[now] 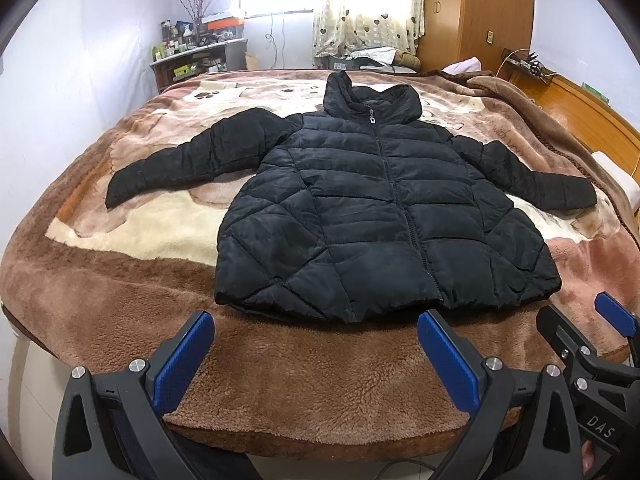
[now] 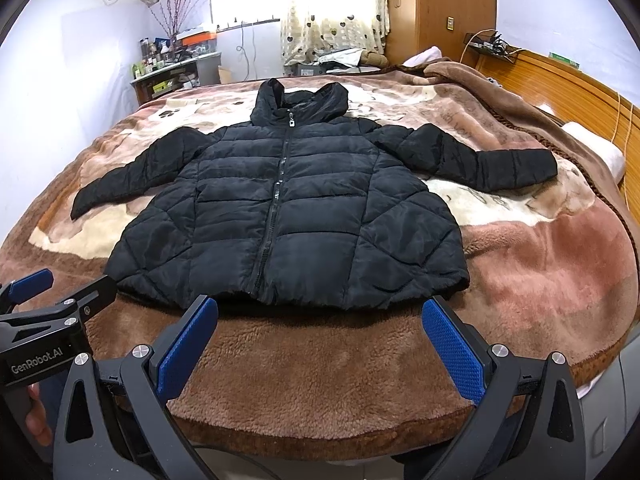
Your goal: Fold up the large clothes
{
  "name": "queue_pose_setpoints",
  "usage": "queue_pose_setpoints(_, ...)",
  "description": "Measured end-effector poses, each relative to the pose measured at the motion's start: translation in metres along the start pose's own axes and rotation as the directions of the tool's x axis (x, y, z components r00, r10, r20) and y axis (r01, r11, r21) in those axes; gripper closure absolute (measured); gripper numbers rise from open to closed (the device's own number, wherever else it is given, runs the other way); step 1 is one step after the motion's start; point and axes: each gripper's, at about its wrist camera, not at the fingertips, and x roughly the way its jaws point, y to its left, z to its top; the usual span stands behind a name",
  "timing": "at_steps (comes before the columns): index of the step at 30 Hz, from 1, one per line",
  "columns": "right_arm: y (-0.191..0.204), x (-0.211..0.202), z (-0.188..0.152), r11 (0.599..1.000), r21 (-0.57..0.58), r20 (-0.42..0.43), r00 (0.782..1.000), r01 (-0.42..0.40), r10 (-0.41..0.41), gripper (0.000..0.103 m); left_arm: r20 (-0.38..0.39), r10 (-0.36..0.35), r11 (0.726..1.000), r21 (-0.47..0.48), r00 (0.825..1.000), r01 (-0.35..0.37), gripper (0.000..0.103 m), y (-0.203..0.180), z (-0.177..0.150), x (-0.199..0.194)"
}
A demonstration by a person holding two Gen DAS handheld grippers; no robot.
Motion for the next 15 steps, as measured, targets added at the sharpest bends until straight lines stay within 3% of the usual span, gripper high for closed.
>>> queue_pose_setpoints(10, 0.002, 0.018, 0.014, 1.000, 0.002, -0.015, 1.000, 0.005, -0.005, 0.001, -0.016, -0.012, 1.000, -0.028, 1.000, 0.011, 0.000, 0.013, 0.015, 0.019)
queue_pose_setpoints(15, 0.007, 0.034, 0.030, 1.000, -0.008, -0.005, 1.000, -0.020, 0.020, 0.001, -0.030, -0.096, 0.991, -0.096, 0.995, 0.093, 0.000, 0.043, 0.038, 0.044)
